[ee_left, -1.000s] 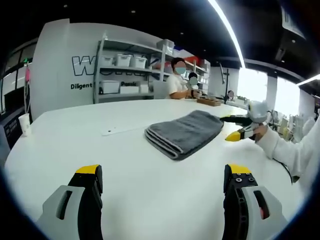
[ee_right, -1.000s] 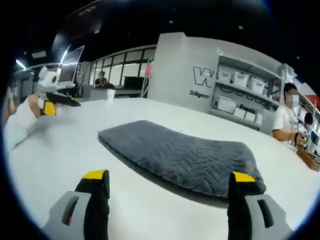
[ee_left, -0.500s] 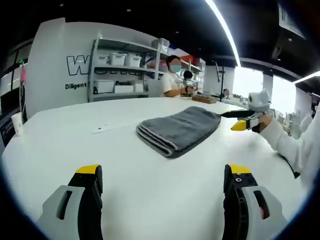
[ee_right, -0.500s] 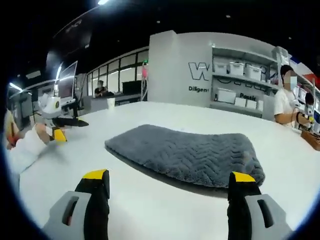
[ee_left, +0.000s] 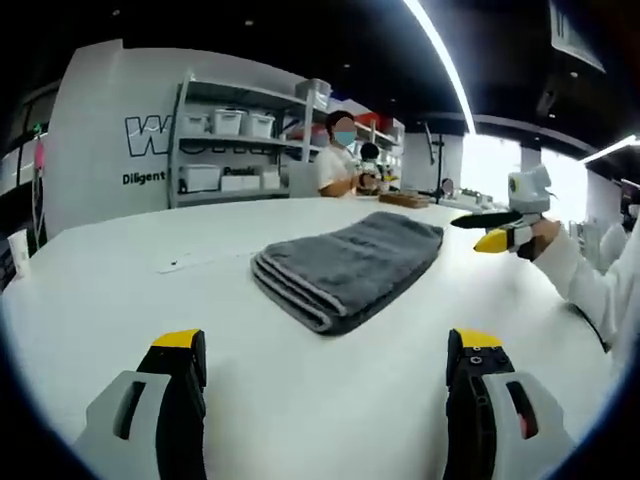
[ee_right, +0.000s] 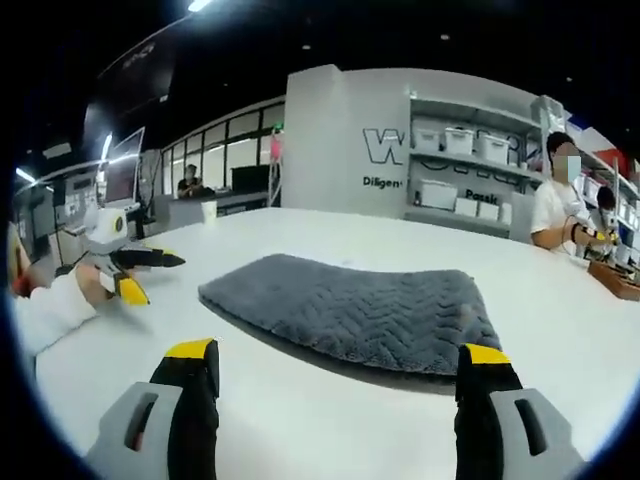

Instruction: Open the folded towel by lifting each exposed corner and separating the folded layers until the towel lies flat within the target outline without major curled edges

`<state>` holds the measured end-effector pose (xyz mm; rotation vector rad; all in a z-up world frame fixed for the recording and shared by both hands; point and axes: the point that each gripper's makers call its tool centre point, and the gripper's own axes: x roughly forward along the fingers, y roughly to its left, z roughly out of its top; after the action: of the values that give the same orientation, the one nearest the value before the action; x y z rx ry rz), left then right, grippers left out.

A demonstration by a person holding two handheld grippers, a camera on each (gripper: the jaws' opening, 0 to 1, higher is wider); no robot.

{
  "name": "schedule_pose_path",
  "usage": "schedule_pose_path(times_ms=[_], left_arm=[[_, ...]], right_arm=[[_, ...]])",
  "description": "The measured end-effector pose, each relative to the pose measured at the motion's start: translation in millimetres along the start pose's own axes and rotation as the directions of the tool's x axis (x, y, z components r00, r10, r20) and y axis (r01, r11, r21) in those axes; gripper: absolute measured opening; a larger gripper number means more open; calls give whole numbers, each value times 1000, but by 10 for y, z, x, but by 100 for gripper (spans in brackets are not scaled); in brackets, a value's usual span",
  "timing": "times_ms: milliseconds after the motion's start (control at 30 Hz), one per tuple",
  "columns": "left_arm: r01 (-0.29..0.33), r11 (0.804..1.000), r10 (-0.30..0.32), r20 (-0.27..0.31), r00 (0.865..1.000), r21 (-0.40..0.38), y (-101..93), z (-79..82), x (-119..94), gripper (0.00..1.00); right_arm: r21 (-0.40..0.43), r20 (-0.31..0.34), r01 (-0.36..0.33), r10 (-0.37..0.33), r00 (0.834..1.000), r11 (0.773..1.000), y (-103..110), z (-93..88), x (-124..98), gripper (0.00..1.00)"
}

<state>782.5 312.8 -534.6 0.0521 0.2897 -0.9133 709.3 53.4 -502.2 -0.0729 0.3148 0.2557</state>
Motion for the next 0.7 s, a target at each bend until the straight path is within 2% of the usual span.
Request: schedule_pose_path(times_ms=[133, 200, 300, 467, 600, 700], left_arm=[[-3, 1000, 3, -9, 1000, 4, -11, -46, 132, 94], [7, 1000, -7, -2, 1000, 1, -24, -56, 209, 89], [20, 1000, -20, 10, 1000, 10, -41, -35, 305, 79], [27, 999, -27, 2, 1000, 42, -30, -1, 467, 73], [61, 995, -62, 16, 998, 75, -71, 51, 593, 62], [88, 991, -87, -19, 996, 100, -130, 5, 631, 54]], right_arm=[[10, -2, 2, -2, 1000, 1000, -28, -13, -8, 99], [19, 3, 2, -2, 1000, 1000, -35, -9, -15, 99], [21, 6, -1, 1, 1000, 1000, -26, -6, -21, 99], [25, 10, -5, 4, 1000, 1000, -20, -9, -28, 99], [32, 11, -1, 0, 1000, 999, -34, -17, -34, 99], [34, 11, 0, 0, 1000, 999, -44, -20, -33, 99]])
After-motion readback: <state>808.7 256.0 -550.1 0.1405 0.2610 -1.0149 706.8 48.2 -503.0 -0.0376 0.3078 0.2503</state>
